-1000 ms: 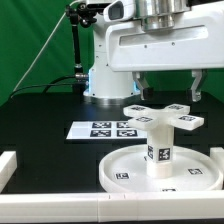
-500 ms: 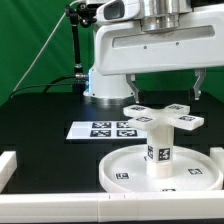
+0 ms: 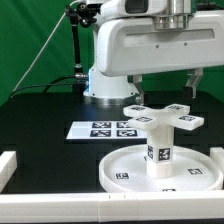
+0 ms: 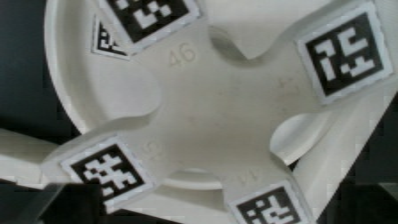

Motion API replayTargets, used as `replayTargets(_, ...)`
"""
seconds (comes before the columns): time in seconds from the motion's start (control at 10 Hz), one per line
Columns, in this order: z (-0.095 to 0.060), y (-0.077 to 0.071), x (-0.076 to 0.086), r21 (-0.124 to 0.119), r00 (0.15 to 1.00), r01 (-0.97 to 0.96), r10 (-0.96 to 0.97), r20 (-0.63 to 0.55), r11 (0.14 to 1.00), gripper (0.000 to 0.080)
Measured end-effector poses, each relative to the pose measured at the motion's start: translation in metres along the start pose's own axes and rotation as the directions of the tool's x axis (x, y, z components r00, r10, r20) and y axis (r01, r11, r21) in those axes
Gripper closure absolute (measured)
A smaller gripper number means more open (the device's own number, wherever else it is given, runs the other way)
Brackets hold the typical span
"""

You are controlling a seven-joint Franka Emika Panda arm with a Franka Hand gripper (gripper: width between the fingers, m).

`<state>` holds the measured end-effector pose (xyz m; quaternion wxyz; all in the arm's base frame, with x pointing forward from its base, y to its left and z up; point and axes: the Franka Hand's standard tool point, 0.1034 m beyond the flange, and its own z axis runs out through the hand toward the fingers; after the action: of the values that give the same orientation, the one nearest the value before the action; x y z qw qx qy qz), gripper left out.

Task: Assemble round table

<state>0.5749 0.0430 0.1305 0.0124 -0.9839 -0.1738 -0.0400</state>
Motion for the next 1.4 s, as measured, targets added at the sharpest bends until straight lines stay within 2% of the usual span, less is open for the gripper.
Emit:
replayTargets(0.3,0.0015,0.0031,-0.0029,-0.007,0.961,0.276,-0.276,0.008,0.961,0.0151)
replayTargets(0.6,0.0009,0.0027,-0.0017,-0.022,0.77,0.638,-0.637,0.04,0.769,0.0151)
replayTargets(0.7,0.0008,0.0003,-0.0006,-0.017,0.728,0.685,-0.684,0.046,0.728,0.0151)
replayTargets(1.0,0.0009,0.0055,-0.0025,-0.013,0.611,0.791,-0.789,0.059,0.612,0.0151)
replayTargets(1.1,0.0009,0.0075,-0.0032,-0.01,0.548,0.836,-0.834,0.067,0.549,0.0151)
replayTargets(1.2,0.0028,0.0099,-0.0053,-0.007,0.415,0.909,-0.907,0.067,0.416,0.0151)
replayTargets(1.4,0.0042,0.0078,-0.0059,0.005,0.283,0.959,-0.955,0.085,0.284,0.0151)
